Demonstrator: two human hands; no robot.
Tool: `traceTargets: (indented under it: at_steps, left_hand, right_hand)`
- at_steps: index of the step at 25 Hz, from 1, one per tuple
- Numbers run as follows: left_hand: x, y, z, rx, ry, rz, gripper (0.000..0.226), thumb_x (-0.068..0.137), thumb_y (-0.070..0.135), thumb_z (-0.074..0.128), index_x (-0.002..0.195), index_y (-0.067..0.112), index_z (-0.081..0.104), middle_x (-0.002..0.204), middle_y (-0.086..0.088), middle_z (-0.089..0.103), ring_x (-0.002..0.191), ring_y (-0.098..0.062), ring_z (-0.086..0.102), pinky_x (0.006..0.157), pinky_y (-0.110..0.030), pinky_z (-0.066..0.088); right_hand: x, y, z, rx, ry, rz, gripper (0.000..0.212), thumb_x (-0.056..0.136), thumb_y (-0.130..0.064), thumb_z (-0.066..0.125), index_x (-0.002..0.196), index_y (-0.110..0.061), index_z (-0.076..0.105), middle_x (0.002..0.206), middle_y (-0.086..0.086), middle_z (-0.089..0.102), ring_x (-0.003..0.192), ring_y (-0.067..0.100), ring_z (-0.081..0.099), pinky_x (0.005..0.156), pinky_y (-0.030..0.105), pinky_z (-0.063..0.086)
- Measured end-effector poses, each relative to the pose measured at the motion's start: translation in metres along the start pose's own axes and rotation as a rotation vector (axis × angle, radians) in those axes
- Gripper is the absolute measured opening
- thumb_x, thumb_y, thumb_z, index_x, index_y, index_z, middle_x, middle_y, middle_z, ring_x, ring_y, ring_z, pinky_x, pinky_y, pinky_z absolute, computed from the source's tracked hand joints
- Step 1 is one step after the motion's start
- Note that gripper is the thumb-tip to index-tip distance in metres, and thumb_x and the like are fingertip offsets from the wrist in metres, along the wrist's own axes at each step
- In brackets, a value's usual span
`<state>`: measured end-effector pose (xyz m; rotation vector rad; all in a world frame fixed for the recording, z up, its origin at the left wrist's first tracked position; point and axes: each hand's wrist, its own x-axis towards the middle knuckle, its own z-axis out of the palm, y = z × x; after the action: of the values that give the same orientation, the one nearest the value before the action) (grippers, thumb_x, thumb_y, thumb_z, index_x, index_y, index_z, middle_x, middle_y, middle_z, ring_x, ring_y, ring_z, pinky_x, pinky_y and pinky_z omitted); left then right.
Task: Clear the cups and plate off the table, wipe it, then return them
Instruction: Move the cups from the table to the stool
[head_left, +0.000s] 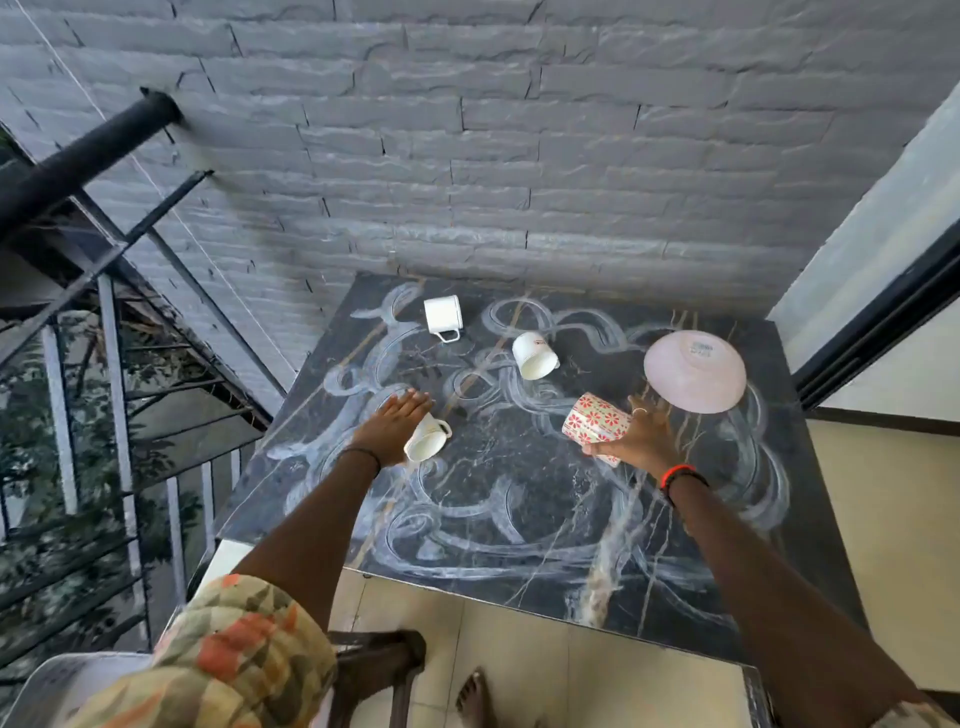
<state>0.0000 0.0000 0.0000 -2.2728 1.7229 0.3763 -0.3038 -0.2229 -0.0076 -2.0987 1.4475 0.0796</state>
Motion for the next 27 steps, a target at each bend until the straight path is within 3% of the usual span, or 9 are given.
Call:
traceTargets:
  at_steps: [5,10,15,20,24,27]
  left_hand:
    - [0.017,-0.015,0.014,0.034,0.016,0.052,0.075,0.092,-0.004,0.047,0.155,0.013,0.01,0.164,-0.003,0.009,0.152,-0.022,0.001,0.121,-0.033,-0.003]
    - [0.029,-0.019,0.025,0.084,0.028,0.12,0.071,0.093,0.017,0.059,0.152,0.018,0.021,0.162,-0.003,0.015,0.151,-0.021,0.005,0.123,-0.035,0.0]
    - [0.031,-0.021,0.032,0.029,0.085,0.153,0.074,0.085,0.023,0.067,0.149,0.018,0.029,0.157,-0.002,0.028,0.149,-0.018,0.015,0.123,-0.035,0.004]
    - [0.021,-0.012,0.036,-0.339,0.249,0.002,0.076,0.075,0.025,0.078,0.141,0.013,0.043,0.142,-0.005,0.047,0.134,-0.025,0.042,0.114,-0.035,0.03]
    - [0.007,0.006,0.035,-0.669,0.403,-0.174,0.075,0.069,0.024,0.085,0.133,0.007,0.05,0.132,-0.009,0.054,0.118,-0.029,0.055,0.095,-0.041,0.047]
    - [-0.005,0.021,0.033,-0.923,0.511,-0.352,0.076,0.066,0.023,0.087,0.131,0.01,0.051,0.125,-0.009,0.055,0.108,-0.025,0.056,0.083,-0.034,0.046]
  right_hand:
    - [0.012,0.01,0.017,0.132,0.005,0.047,0.113,0.054,-0.038,0.092,0.144,-0.007,0.03,0.139,0.02,0.04,0.131,0.035,0.037,0.108,0.045,0.036]
    - [0.015,0.018,0.028,0.234,0.036,0.055,0.107,0.054,-0.025,0.092,0.142,-0.009,0.033,0.132,0.019,0.044,0.121,0.035,0.048,0.1,0.051,0.045]
    - [0.018,0.019,0.033,0.292,0.063,0.071,0.1,0.055,-0.016,0.091,0.138,-0.009,0.035,0.127,0.016,0.045,0.115,0.033,0.052,0.095,0.05,0.049]
    - [0.014,0.013,0.034,0.367,0.091,0.097,0.094,0.051,-0.02,0.092,0.13,-0.007,0.042,0.118,0.014,0.055,0.106,0.029,0.059,0.086,0.045,0.056]
    - [0.009,0.003,0.033,0.414,0.146,0.067,0.085,0.053,-0.018,0.091,0.124,-0.007,0.046,0.1,-0.005,0.057,0.098,0.023,0.061,0.067,0.025,0.053]
    - [0.004,-0.005,0.029,0.367,0.151,0.01,0.084,0.054,-0.024,0.091,0.123,-0.007,0.047,0.113,0.006,0.054,0.098,0.023,0.059,0.065,0.02,0.048]
